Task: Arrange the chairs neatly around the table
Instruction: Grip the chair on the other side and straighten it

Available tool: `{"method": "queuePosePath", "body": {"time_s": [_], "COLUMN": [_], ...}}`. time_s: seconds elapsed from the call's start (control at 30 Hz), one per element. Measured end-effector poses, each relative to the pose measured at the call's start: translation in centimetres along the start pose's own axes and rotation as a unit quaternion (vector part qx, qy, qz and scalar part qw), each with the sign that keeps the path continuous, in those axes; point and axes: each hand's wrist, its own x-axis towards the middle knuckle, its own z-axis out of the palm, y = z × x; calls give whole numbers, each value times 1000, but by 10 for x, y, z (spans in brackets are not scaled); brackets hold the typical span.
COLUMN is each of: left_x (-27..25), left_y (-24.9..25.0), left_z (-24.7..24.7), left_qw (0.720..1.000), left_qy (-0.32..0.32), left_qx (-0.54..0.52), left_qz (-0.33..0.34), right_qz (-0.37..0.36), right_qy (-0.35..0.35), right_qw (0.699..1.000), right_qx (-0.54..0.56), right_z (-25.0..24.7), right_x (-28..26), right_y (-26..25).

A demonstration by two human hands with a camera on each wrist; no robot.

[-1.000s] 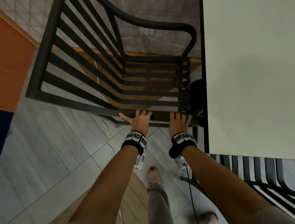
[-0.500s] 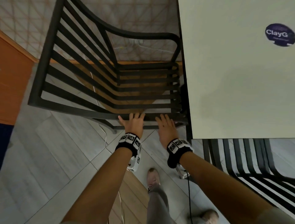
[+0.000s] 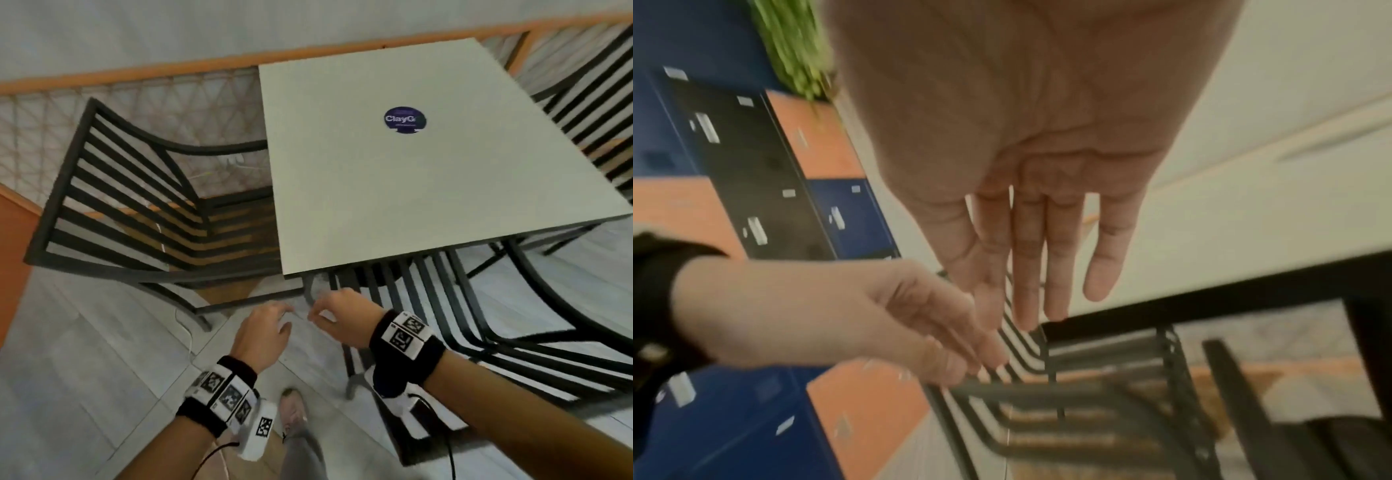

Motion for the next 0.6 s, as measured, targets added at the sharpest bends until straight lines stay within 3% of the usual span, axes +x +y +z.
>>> {"method": "queuePosePath", "body": {"time_s": [0.03, 0.1, 0.17, 0.3, 0.47, 0.6], "left_x": [-11, -41, -40, -32, -18, 19], "left_y": [36, 188, 202, 246, 422, 524], "left_z": [-4, 25, 8, -1, 34, 85], "left_qw": [1000, 993, 991, 978, 936, 917], "left_qy": [-4, -3, -31, -49, -57, -33], "left_qx": [-6, -23, -50, 52, 100, 151], "left_qz": [23, 113, 121, 194, 331, 367], "right_qz": [2, 43, 43, 76, 192, 264], "right_qy": [30, 110, 133, 135, 204, 171], "right_qw": [1000, 993, 990, 988, 959, 947], "right_qx": [1, -1, 17, 2, -33, -60], "right_z": [-22, -84, -97, -121, -174, -198], "right_x": [-30, -175, -175, -204, -315, -350], "right_y": [11, 78, 83, 93, 220, 322]}}
